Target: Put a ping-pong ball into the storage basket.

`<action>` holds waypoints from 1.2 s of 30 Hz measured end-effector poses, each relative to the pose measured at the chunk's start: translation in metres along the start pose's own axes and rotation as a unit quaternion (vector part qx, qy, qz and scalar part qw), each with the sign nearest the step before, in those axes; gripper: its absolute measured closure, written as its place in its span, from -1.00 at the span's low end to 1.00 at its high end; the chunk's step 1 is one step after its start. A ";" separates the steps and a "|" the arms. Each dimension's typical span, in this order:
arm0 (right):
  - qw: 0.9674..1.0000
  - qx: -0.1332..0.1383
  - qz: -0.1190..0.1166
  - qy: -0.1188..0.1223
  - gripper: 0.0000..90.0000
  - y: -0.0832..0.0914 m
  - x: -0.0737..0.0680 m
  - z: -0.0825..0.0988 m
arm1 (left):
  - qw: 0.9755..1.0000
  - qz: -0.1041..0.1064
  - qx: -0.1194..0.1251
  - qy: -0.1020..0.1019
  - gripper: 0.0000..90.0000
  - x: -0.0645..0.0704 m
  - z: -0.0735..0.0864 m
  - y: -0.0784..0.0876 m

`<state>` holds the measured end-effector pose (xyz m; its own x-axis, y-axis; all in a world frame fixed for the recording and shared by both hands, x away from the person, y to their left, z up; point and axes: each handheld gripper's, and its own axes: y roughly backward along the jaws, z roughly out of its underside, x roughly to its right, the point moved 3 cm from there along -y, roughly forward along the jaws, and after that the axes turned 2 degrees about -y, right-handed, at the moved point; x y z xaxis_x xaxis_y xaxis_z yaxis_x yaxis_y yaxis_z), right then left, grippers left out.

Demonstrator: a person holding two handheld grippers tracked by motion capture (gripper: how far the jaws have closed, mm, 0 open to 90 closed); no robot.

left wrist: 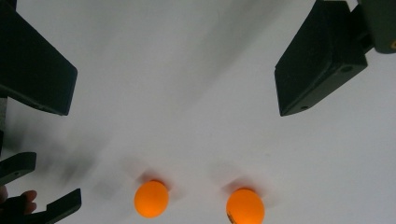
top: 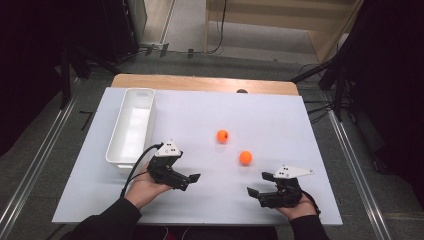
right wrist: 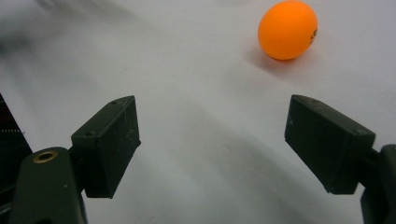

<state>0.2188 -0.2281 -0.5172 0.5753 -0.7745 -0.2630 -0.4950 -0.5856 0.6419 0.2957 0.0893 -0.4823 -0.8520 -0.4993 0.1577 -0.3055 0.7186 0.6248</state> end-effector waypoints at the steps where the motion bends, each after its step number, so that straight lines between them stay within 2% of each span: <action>1: 1.000 -0.001 0.000 0.002 -0.63 -0.001 0.001 0.000 | 1.000 0.008 0.006 -0.001 -1.00 -0.001 -0.003 -0.001; 3: 1.000 0.002 -0.001 0.005 -0.64 0.000 0.002 0.000 | 1.000 0.016 0.012 0.003 -1.00 -0.002 -0.005 -0.002; 9: 1.000 0.005 0.003 0.005 -0.64 0.000 0.006 0.001 | 1.000 0.008 0.013 0.003 -1.00 -0.007 -0.008 -0.007; 16: 1.000 0.007 0.001 -0.002 -0.64 -0.002 0.007 0.000 | 1.000 0.004 -0.004 0.001 -1.00 -0.012 -0.014 -0.017; 21: 1.000 0.005 -0.013 0.009 -0.64 -0.003 0.007 -0.001 | 1.000 0.011 -0.011 0.004 -0.98 -0.013 -0.017 -0.024; 22: 0.999 0.011 -0.028 0.010 -0.64 -0.004 0.005 -0.001 | 1.000 0.015 -0.015 0.011 -0.98 -0.015 -0.017 -0.028; 24: 0.999 0.008 -0.030 0.015 -0.64 -0.005 0.004 -0.001 | 1.000 0.016 -0.020 0.009 -0.98 -0.016 -0.018 -0.029; 25: 0.999 0.001 -0.030 0.029 -0.64 -0.007 0.002 -0.001 | 1.000 0.012 -0.017 0.011 -0.98 -0.017 -0.019 -0.032; 28: 0.999 -0.003 -0.026 0.043 -0.64 -0.007 0.001 -0.001 | 1.000 0.009 -0.020 0.011 -0.98 -0.020 -0.020 -0.034; 30: 0.999 -0.003 -0.024 0.042 -0.63 -0.006 0.002 0.000 | 1.000 0.005 -0.020 0.005 -0.98 -0.021 -0.022 -0.036; 32: 0.999 0.000 -0.021 0.039 -0.64 -0.005 0.004 0.000 | 1.000 0.015 -0.020 0.001 -0.98 -0.022 -0.026 -0.037; 36: 0.999 0.001 -0.020 0.025 -0.64 -0.002 0.009 0.000 | 1.000 0.019 -0.019 -0.006 -0.98 -0.024 -0.033 -0.040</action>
<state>0.2250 -0.2338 -0.5211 0.6268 -0.7376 -0.2512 -0.4730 -0.6164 0.6296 0.3419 0.0564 -0.4862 -0.8676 -0.4662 0.1731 -0.2568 0.7180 0.6469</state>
